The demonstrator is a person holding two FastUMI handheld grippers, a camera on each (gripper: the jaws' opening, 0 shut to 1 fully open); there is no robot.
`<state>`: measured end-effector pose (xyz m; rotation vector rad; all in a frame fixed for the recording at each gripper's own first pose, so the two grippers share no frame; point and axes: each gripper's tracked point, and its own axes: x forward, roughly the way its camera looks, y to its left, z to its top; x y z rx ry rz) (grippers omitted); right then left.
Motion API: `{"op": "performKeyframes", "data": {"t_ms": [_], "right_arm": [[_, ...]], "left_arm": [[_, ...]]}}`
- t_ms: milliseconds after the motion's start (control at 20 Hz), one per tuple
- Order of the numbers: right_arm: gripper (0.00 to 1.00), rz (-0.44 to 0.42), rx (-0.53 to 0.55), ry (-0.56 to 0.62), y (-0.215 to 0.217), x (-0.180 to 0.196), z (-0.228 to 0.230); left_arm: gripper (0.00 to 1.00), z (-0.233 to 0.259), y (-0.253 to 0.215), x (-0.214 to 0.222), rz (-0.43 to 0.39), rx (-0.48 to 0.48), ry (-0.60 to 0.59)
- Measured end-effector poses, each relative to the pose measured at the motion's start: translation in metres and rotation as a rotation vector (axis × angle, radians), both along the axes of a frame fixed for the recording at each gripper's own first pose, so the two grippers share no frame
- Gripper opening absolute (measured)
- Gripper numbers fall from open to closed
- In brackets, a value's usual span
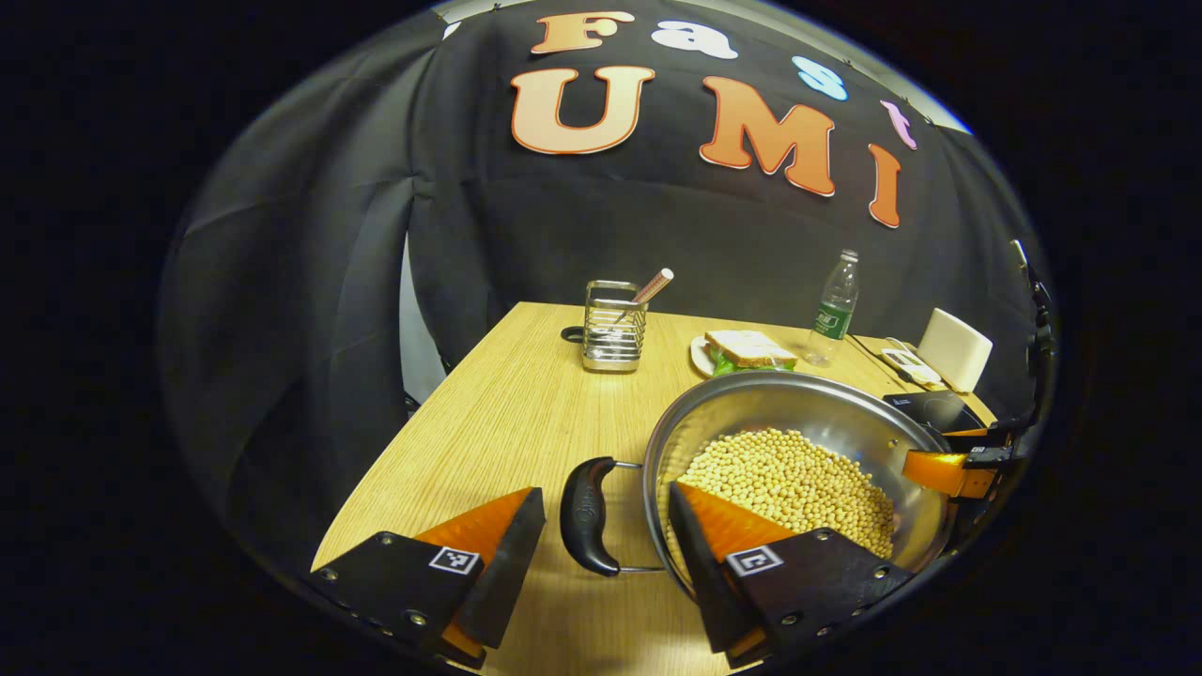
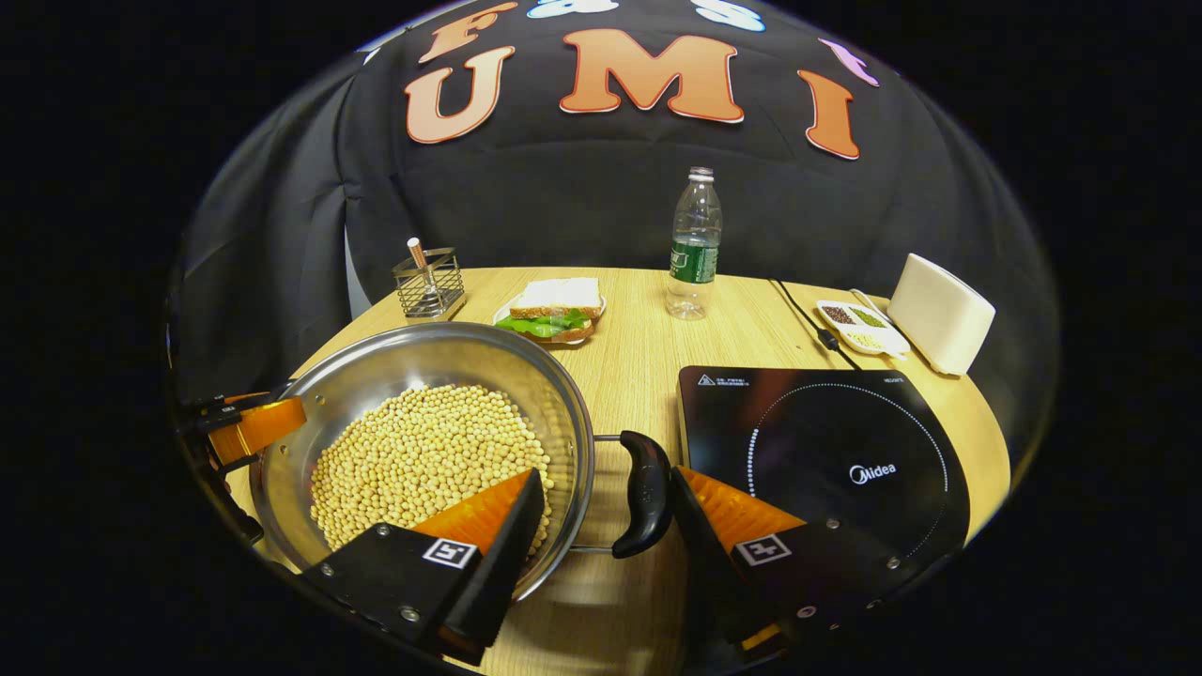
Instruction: First push the handle of the pot to place it horizontally, then grasp the pot with both hands and set it on the induction cooktop.
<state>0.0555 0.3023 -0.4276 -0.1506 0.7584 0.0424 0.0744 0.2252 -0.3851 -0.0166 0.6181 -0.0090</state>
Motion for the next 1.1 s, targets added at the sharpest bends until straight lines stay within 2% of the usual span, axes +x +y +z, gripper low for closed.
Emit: {"op": "performKeyframes", "data": {"t_ms": [50, 150, 200, 350, 450, 600, 850, 1100], "right_arm": [[0.80, 0.006, -0.001, -0.002, -0.001, 0.001, 0.000], [0.72, 0.010, 0.007, -0.003, -0.001, 0.003, 0.000], [0.70, 0.000, 0.016, -0.003, -0.001, 0.003, 0.001], [0.59, -0.018, 0.056, -0.003, -0.003, 0.006, 0.005], [0.57, -0.017, 0.065, -0.018, -0.007, 0.004, 0.014], [0.57, -0.012, 0.077, -0.034, -0.013, 0.001, 0.026], [0.57, -0.015, 0.108, -0.064, -0.026, -0.002, 0.051], [0.57, -0.025, 0.108, -0.097, -0.049, -0.003, 0.072]], "left_arm": [[0.81, 0.003, -0.006, 0.000, -0.003, -0.032, -0.011], [0.62, 0.001, -0.005, 0.001, 0.009, -0.033, -0.003], [0.56, 0.003, -0.005, -0.002, 0.023, -0.033, 0.000], [0.52, 0.008, -0.008, -0.015, 0.048, -0.051, 0.020], [0.52, 0.009, -0.013, -0.027, 0.061, -0.062, 0.041], [0.52, 0.029, -0.021, -0.030, 0.074, -0.049, 0.010], [0.52, 0.062, -0.038, -0.034, 0.057, 0.015, -0.047], [0.52, 0.079, -0.064, -0.038, 0.038, 0.022, -0.060]]}}
